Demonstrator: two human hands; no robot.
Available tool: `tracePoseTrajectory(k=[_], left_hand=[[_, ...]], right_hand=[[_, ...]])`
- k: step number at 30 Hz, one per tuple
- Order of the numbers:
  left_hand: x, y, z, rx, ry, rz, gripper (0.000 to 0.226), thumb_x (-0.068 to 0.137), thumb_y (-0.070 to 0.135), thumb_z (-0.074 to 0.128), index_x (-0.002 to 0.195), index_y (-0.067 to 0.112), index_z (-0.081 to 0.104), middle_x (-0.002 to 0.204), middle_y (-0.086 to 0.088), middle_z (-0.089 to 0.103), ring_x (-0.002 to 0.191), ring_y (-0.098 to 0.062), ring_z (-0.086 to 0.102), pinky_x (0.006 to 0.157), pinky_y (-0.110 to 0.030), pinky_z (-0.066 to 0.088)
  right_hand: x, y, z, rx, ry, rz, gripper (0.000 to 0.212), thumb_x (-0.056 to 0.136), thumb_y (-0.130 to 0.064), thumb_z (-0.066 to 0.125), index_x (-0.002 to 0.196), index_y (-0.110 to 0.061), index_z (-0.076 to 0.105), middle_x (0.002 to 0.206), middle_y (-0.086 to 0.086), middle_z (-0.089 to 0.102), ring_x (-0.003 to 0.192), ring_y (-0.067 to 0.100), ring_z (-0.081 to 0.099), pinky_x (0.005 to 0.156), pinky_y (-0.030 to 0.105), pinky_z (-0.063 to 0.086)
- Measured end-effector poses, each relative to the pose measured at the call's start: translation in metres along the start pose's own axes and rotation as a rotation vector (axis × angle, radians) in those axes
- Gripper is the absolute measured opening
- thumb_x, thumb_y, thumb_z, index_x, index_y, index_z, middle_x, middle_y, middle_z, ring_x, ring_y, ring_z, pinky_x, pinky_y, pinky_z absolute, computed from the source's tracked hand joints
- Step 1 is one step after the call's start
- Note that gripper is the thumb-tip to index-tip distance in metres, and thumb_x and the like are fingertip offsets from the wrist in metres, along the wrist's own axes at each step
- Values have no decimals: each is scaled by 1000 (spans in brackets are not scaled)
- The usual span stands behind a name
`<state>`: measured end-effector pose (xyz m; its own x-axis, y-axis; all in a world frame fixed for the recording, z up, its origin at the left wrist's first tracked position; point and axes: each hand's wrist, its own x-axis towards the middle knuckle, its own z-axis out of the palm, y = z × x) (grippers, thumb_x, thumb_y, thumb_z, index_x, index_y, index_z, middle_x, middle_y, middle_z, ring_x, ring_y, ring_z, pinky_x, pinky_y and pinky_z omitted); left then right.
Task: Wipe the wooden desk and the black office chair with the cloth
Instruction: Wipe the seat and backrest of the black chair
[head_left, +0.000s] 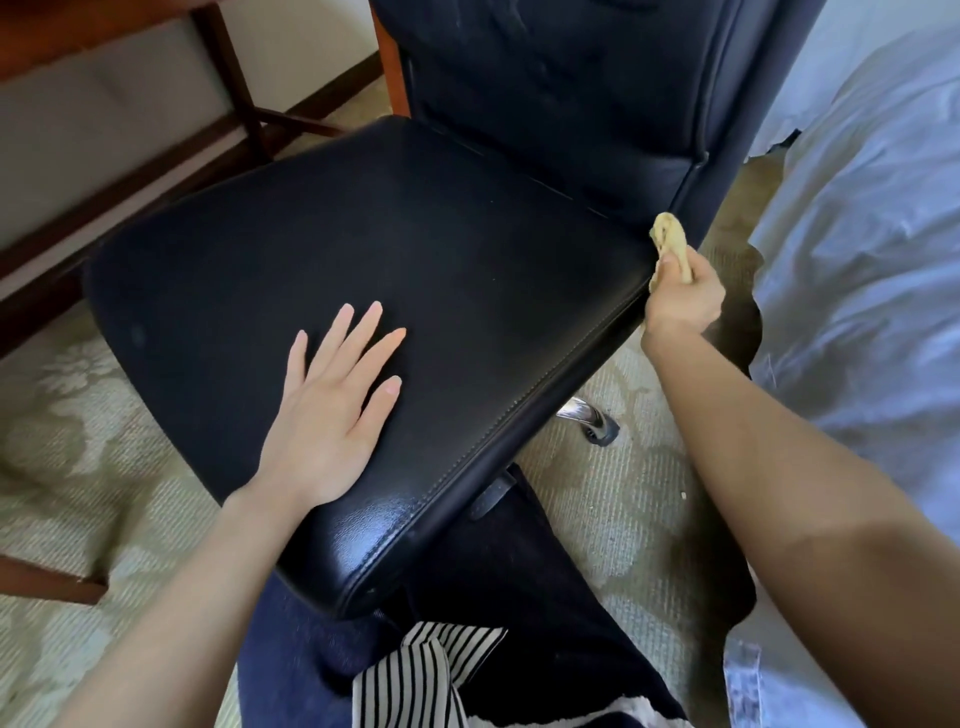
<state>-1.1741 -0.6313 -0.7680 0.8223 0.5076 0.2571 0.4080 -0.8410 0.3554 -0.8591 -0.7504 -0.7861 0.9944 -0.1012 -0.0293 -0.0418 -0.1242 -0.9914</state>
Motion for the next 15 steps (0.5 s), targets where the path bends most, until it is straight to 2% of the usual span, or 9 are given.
tracePoseTrajectory(k=[2, 5, 8, 11, 15], left_hand=[[1, 2, 2, 9, 10, -9, 52, 98, 41, 22, 147, 27, 34, 155, 18, 8, 145, -2, -6, 117, -30, -12], [2, 6, 1, 3, 21, 6, 51, 99, 37, 20, 146, 24, 37, 156, 13, 13, 146, -6, -1, 118, -31, -9], [0, 8, 1, 1, 24, 8, 51, 100, 34, 20, 145, 20, 39, 157, 6, 20, 146, -9, 3, 118, -31, -9], [-1, 10, 0, -6, 23, 3, 51, 99, 33, 19, 144, 18, 39, 157, 3, 22, 147, -12, 5, 118, -31, -9], [-4, 11, 0, -23, 15, -7, 52, 99, 33, 19, 145, 18, 39, 157, 3, 22, 147, -14, 5, 119, -35, -5]], right_hand=[[-12, 0, 1, -1, 0, 0, 26, 92, -24, 59, 118, -26, 65, 121, -6, 63, 112, 13, 57, 98, 25, 44], [-48, 8, -10, -32, -16, -75, 24, 91, -23, 59, 114, -25, 66, 118, -3, 63, 106, 10, 57, 87, 17, 41], [-107, 24, -25, -75, -83, -280, 24, 90, -17, 62, 114, -17, 65, 112, 0, 61, 104, 7, 56, 86, 9, 40], [-172, 41, -41, 33, -171, -407, 27, 86, -8, 65, 112, -16, 66, 106, -8, 54, 103, -4, 52, 90, 10, 41], [-232, 72, -58, 94, -331, -555, 35, 82, -3, 65, 112, -21, 65, 106, -4, 49, 106, 1, 52, 91, 14, 43]])
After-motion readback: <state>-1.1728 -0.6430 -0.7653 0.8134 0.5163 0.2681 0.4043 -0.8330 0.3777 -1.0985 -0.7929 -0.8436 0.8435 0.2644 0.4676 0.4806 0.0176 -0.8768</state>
